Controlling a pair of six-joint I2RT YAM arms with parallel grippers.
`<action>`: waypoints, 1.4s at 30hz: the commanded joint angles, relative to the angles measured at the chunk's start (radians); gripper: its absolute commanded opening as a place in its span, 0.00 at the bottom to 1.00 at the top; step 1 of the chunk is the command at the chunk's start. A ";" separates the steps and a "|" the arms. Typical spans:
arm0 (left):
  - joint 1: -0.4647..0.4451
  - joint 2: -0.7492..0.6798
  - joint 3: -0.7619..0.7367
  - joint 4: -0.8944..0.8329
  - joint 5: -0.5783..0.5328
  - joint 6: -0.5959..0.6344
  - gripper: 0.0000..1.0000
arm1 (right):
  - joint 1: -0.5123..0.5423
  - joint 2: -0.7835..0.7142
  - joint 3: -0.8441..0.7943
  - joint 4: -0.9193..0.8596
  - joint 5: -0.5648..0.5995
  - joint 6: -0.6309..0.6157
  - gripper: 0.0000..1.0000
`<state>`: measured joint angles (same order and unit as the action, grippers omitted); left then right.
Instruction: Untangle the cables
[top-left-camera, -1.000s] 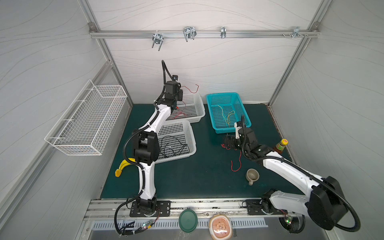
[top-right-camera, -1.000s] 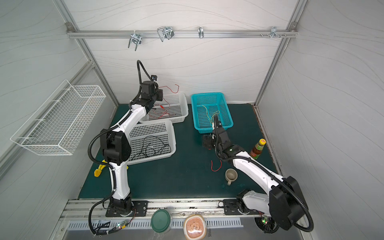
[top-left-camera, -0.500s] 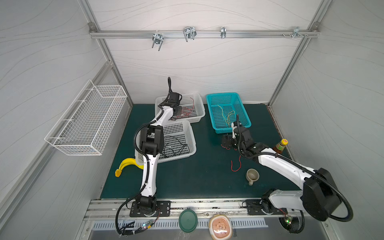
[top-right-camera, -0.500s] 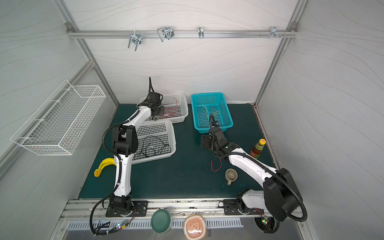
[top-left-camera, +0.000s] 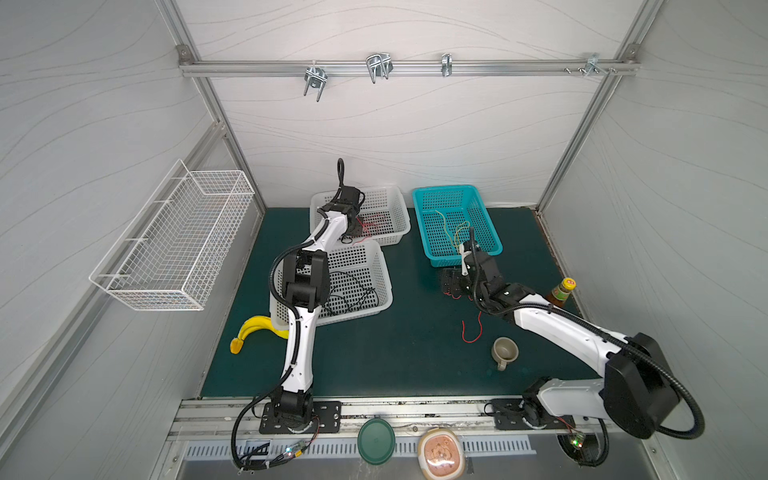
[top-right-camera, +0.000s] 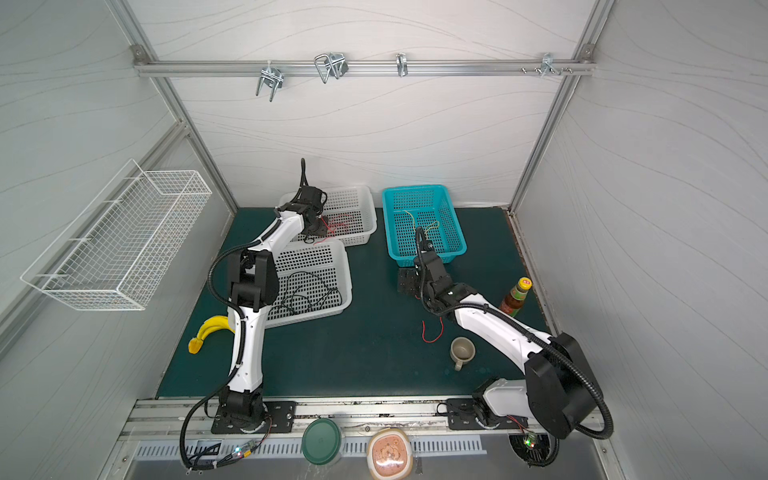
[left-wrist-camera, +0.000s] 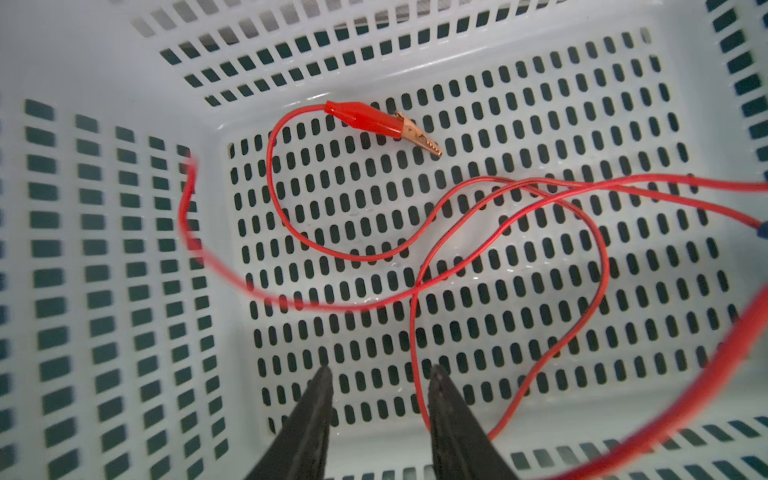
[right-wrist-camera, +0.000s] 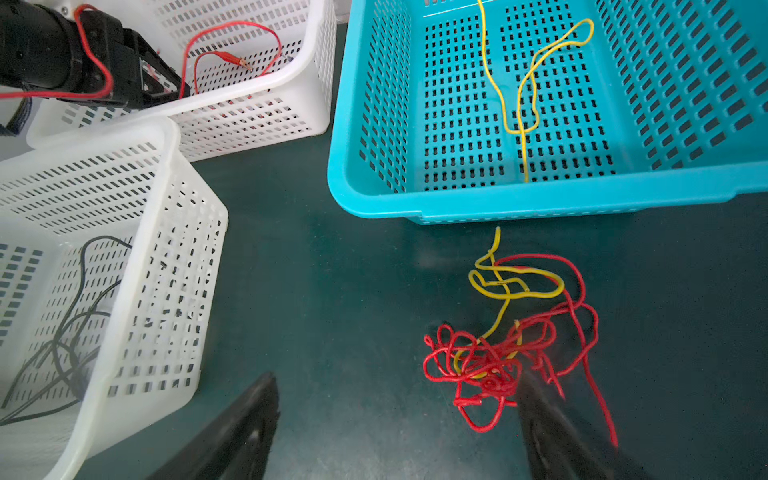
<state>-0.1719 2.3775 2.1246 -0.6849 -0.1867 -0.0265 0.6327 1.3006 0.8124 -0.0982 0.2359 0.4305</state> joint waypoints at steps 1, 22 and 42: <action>0.005 -0.068 0.012 0.005 0.003 0.010 0.46 | 0.010 -0.025 -0.010 -0.007 0.031 0.015 0.89; 0.064 -0.141 0.068 -0.128 0.240 0.131 0.77 | 0.012 -0.095 -0.053 -0.081 0.119 0.082 0.89; 0.075 -0.168 -0.036 -0.082 0.318 0.013 0.71 | 0.063 0.381 0.426 0.181 -0.246 -0.069 0.87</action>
<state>-0.0990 2.2765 2.1021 -0.8322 0.1120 -0.0002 0.6872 1.6058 1.1622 0.0017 0.0830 0.3904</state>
